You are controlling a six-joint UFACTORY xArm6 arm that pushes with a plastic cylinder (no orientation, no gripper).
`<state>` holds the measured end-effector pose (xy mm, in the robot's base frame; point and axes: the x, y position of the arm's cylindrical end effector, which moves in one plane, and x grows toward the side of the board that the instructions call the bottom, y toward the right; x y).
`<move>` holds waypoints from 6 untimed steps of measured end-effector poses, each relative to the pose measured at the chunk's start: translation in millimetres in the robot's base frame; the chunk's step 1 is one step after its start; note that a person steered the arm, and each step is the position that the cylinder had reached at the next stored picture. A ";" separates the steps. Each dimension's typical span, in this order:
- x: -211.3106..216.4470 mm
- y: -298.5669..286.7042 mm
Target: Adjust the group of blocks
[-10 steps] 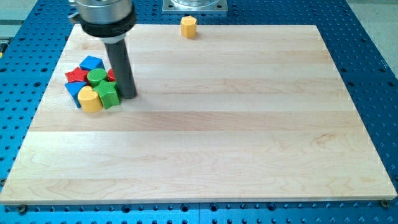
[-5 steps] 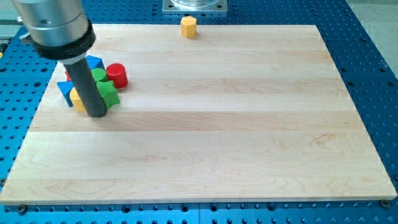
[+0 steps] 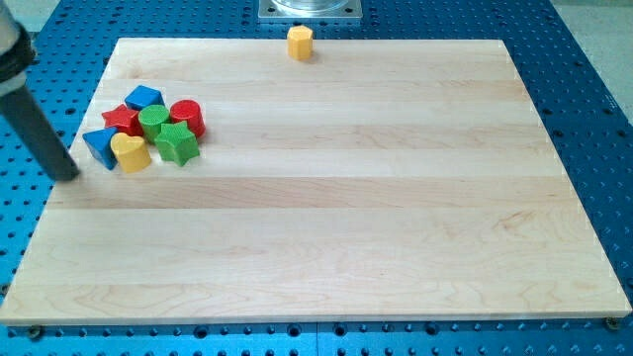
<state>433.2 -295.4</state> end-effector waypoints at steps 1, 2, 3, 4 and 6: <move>-16.1 11.8; -16.1 48.2; -15.4 57.6; -15.6 39.0; -55.0 35.4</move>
<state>378.2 -260.0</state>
